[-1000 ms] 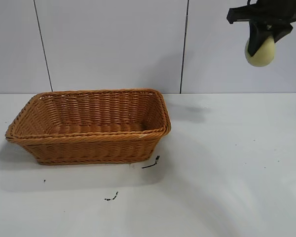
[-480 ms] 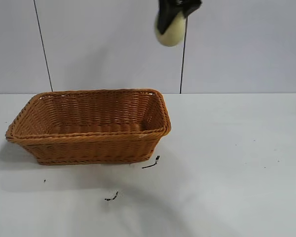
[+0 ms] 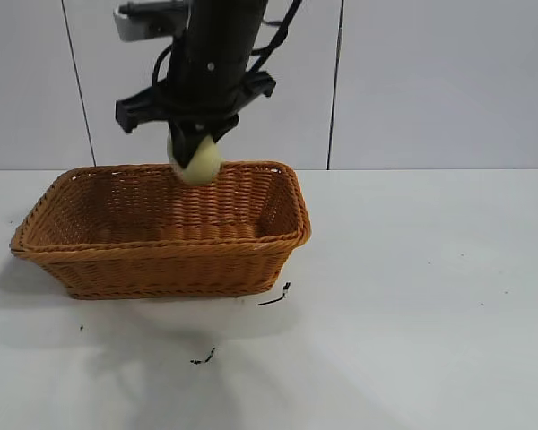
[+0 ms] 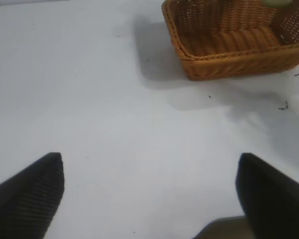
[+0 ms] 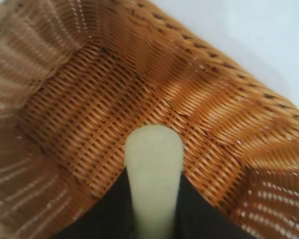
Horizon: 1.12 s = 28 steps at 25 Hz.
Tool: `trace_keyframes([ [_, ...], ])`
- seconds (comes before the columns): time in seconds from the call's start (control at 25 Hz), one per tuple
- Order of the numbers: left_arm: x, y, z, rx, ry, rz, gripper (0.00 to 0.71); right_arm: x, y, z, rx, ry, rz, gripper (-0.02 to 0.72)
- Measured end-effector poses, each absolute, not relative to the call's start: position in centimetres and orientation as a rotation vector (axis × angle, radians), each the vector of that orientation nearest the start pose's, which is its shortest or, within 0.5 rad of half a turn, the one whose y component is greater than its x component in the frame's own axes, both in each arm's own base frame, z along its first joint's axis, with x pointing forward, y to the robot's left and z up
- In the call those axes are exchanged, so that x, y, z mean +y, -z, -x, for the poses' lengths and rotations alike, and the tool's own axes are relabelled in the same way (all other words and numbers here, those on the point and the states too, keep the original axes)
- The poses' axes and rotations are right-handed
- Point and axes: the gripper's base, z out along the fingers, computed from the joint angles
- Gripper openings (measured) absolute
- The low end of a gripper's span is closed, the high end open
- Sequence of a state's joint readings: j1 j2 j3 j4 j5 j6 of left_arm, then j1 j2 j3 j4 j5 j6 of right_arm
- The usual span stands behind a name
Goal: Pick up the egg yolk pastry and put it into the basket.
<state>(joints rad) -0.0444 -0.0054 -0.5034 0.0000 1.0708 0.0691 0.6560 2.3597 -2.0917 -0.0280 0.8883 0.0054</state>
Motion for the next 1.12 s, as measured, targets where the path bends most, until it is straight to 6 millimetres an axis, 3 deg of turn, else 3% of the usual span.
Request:
trace_keyframes([
  [0.12,0.0,-27.7,0.7,2.042,-0.015,-0.116,0.696,32.0,-16.6,-41.9,2.518,-0.18,0.876,0.094],
  [0.28,0.0,-27.7,0.7,2.042,-0.015,-0.116,0.696,32.2,-15.8,-42.1,2.519,-0.19,0.872,0.121],
  [0.4,0.0,-27.7,0.7,2.042,-0.015,-0.116,0.696,32.3,-15.9,-42.1,2.518,-0.198,0.867,0.307],
  [0.48,0.0,-27.7,0.7,2.042,-0.015,-0.116,0.696,32.2,-15.9,-42.1,2.523,-0.187,0.874,0.525],
  [0.52,0.0,-27.7,0.7,2.042,-0.015,-0.116,0.696,32.1,-15.9,-42.1,2.524,-0.175,0.88,0.594],
  [0.6,0.0,-27.7,0.7,2.042,-0.015,-0.116,0.696,31.9,-16.1,-41.9,2.535,-0.158,0.889,0.655],
  [0.72,0.0,-27.7,0.7,2.042,-0.015,-0.116,0.696,31.8,-17.9,-42.0,2.53,-0.148,0.883,0.685],
  [0.92,0.0,-27.7,0.7,2.042,-0.015,-0.116,0.696,31.3,-23.0,-42.9,2.459,-0.173,0.81,0.693],
  [1.12,0.0,-27.7,0.7,2.042,-0.015,-0.116,0.696,27.2,-25.4,-45.5,2.466,-0.156,0.664,0.693],
])
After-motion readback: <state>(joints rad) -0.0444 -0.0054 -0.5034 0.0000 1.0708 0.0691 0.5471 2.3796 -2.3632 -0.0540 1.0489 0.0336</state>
